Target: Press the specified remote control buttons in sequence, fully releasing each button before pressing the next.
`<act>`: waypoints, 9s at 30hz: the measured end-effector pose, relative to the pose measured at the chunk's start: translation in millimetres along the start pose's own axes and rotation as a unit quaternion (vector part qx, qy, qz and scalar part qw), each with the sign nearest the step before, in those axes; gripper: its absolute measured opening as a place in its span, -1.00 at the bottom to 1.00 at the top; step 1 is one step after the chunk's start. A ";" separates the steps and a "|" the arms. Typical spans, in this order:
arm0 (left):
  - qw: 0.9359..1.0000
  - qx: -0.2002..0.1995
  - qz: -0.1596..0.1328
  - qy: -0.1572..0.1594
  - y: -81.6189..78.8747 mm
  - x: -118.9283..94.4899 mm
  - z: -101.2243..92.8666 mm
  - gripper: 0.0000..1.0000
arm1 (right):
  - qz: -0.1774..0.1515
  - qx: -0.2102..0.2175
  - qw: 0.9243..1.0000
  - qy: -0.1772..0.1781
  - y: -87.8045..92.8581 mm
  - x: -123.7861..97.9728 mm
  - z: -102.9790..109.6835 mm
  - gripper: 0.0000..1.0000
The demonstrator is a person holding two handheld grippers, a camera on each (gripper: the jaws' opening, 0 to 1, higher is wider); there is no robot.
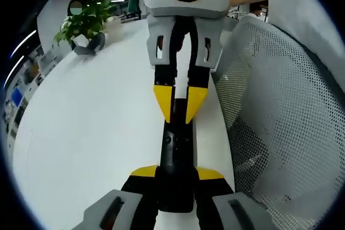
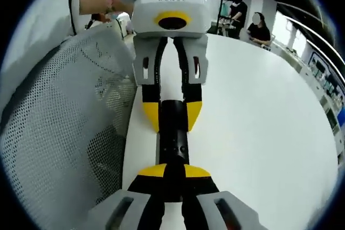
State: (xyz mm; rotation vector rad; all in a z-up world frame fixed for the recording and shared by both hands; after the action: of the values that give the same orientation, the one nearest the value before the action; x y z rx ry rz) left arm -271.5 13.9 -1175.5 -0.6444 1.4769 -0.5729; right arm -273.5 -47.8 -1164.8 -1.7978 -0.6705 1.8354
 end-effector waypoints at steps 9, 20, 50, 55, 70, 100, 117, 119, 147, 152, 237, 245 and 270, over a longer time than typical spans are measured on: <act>0.999 -0.008 -0.031 -0.006 0.0 0.4 0.5 -0.51 | 0.050 0.035 0.998 -0.013 -0.4 2.2 -4.1 -0.88; 0.999 -0.011 -0.042 -0.007 0.3 0.8 0.8 -0.51 | -0.027 -0.004 0.999 -0.019 0.6 -1.0 -1.7 -0.87; 0.999 -0.016 -0.043 -0.014 1.2 -0.4 0.8 -0.51 | 0.024 -0.096 0.995 -0.013 -4.6 3.8 3.0 -0.91; 0.999 -0.016 -0.043 -0.014 0.8 -0.4 0.3 -0.51 | 0.033 -0.098 0.995 -0.014 -5.8 4.7 2.4 -0.92; 0.999 -0.017 -0.042 -0.015 -1.0 -0.4 -0.6 -0.51 | 0.082 0.028 0.996 0.023 -7.2 7.0 -0.3 -0.94; 1.000 -0.016 -0.021 -0.014 -1.8 0.5 -1.1 -0.50 | -0.015 -0.053 0.998 0.037 -3.9 3.6 3.1 -0.94; 0.999 -0.021 -0.023 -0.018 -1.9 0.5 -0.5 -0.50 | 0.050 -0.003 0.999 0.010 -9.2 8.0 0.1 -0.98; 0.999 -0.021 -0.023 -0.019 -2.0 0.5 -0.3 -0.50 | 0.046 0.040 0.998 0.026 -9.8 8.3 -1.2 -0.99; 0.999 -0.022 -0.020 -0.021 -2.1 1.0 -0.4 -0.50 | 0.012 -0.040 0.998 0.047 -10.2 8.1 1.6 -1.00; 0.999 -0.024 -0.018 -0.020 -2.4 1.3 0.1 -0.50 | 0.039 -0.040 0.998 0.037 -12.0 10.0 -1.1 -1.00; 1.000 -0.009 0.001 -0.003 -1.9 1.1 0.3 -0.51 | 0.015 0.026 0.998 0.055 -2.5 2.8 -1.1 -1.00; 1.000 -0.011 0.000 -0.005 -2.4 1.4 0.3 -0.51 | -0.068 0.094 0.992 0.058 -5.2 1.9 -2.6 -1.00; 1.000 -0.009 -0.001 0.000 -1.5 1.0 0.6 -0.52 | -0.026 0.027 0.997 0.075 -11.1 9.0 -2.3 -1.00</act>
State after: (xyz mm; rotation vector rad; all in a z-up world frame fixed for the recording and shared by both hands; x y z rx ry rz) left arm -270.8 12.1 -1175.1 -0.6588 1.4832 -0.5618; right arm -271.4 -33.5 -1164.5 -1.8429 -0.5991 1.6512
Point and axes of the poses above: the point that each gripper's makers call its tool centre point, and the gripper's own axes: x roughly forward along the fingers, z roughly to its left, y roughly out of its underside, the point moved 2 cm from there along -x, roughly backward along the fingers, and after that the axes turned 8 degrees about -z, right-handed, at the moved point
